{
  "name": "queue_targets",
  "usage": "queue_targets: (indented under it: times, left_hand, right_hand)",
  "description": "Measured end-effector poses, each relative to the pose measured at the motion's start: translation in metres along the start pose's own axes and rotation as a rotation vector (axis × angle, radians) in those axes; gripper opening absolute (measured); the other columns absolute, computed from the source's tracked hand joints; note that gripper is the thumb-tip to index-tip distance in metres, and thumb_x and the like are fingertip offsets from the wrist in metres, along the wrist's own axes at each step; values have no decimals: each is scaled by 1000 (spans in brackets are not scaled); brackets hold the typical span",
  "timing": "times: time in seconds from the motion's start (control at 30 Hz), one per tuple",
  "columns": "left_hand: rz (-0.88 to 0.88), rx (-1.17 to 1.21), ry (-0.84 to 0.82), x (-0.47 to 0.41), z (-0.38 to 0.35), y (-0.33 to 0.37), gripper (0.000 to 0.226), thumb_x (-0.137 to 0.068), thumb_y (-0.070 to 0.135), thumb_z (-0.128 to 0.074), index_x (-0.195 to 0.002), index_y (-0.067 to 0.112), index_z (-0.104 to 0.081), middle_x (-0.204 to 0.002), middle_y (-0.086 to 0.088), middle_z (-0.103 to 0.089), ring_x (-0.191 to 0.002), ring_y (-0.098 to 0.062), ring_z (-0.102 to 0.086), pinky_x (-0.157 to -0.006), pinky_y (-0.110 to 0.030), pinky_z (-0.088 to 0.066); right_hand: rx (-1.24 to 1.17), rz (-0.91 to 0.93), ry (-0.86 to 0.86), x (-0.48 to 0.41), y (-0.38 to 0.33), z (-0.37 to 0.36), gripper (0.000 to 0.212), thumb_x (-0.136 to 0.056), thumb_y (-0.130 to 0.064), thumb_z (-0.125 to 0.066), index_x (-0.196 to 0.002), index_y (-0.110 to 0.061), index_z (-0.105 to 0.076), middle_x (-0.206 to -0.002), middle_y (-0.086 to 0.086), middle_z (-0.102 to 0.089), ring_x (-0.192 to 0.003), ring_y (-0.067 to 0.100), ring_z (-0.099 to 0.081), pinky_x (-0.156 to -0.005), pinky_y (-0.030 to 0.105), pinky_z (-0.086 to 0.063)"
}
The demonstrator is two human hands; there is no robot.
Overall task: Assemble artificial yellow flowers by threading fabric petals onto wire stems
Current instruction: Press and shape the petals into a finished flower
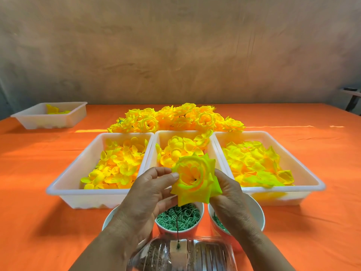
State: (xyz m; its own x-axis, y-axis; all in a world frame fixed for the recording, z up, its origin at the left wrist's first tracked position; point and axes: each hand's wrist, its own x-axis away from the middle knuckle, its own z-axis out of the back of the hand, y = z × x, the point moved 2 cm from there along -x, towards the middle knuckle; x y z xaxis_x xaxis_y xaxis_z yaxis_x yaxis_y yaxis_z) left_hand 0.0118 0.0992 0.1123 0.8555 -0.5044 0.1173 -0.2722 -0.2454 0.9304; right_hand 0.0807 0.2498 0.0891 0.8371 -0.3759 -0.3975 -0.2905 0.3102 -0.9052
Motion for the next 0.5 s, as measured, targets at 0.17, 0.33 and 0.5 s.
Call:
queue_targets:
  times: [0.17,0.33,0.5]
  left_hand:
    - [39,66,23,-11,7,1,29,-73,11,-69,-101,6,-64,-82,-11,-75,-62,-19,-71,-50,-27,-55]
    - [14,58,42,-25,11,6,30,-67,15,-71,-96,8,-65,-78,-9,-74,-61,-17,-69,-50,-28,-56]
    - [11,66,70,-46,16,9,21,-76,9,-69,-97,9,-64,-75,-7,-73,-56,-15,-67,-49,-25,-55]
  right_hand:
    - [32,-17,4,-12,2,-3,27,-56,-45,-55,-77,-40,-70,-67,-10,-69,-61,5,-56,-62,30,-49]
    - [202,-48,15,-31,2,-1,27,-49,-51,-47,-64,-35,-64,-57,-11,-60,-57,13,-52,-58,30,-46]
    - [334,-67,-101,-56,5,-1,38,-50,-55,-48,-65,-23,-64,-61,0,-60,-58,9,-44,-57,35,-45]
